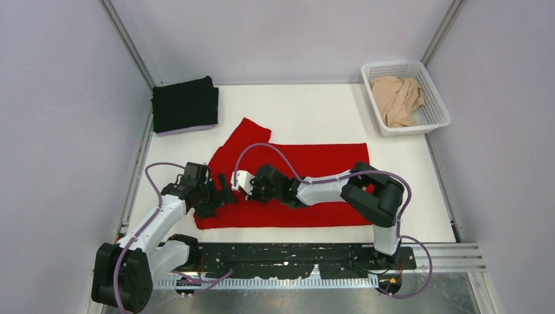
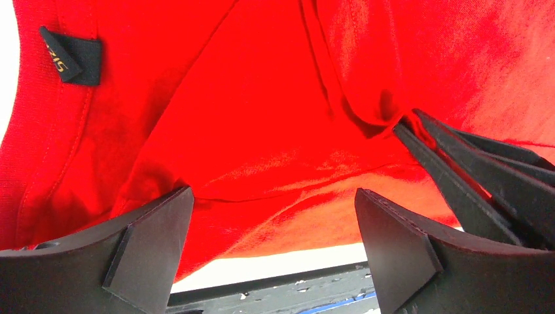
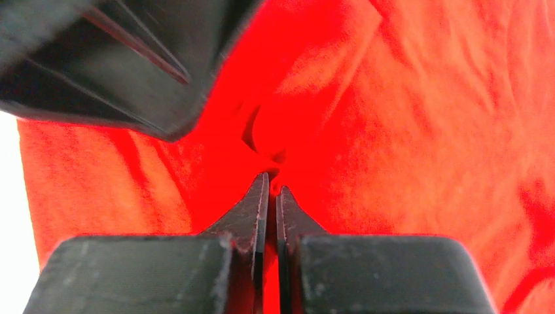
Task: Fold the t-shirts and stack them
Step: Fold the flattened tshirt in 1/3 of the way
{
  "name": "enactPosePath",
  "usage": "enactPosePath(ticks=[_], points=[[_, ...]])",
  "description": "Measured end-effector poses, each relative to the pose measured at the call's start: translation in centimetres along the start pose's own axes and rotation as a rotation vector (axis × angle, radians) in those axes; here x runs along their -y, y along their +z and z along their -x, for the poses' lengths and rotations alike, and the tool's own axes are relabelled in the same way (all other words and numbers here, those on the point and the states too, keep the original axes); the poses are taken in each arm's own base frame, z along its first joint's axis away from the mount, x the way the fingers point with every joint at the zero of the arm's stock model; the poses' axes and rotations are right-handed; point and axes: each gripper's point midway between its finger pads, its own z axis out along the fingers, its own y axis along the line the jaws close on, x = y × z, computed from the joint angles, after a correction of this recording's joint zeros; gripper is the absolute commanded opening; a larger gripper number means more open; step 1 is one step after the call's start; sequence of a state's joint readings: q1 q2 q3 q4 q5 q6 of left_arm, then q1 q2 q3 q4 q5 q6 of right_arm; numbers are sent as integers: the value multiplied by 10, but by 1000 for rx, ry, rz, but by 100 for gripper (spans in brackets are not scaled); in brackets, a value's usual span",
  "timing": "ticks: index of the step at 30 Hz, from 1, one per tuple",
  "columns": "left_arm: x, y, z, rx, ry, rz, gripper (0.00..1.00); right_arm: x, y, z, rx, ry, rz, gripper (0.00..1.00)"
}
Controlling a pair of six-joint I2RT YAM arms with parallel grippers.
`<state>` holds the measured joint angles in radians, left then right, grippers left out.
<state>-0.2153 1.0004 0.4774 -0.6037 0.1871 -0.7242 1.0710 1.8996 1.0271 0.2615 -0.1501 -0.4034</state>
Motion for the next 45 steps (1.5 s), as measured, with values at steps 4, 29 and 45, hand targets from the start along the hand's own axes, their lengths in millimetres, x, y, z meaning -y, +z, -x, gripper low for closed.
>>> enactPosePath(ticks=[4,29,45], points=[[0,0,0,-1,1,0,100,11,-5,-20,-31,95,-101,5],[0,-2,-2,-8,24,-6,100,67,-68,-32,55,534,-455,96],[47,-21,24,33,110,-122,99,122,-228,-62,277,936,-768,96]])
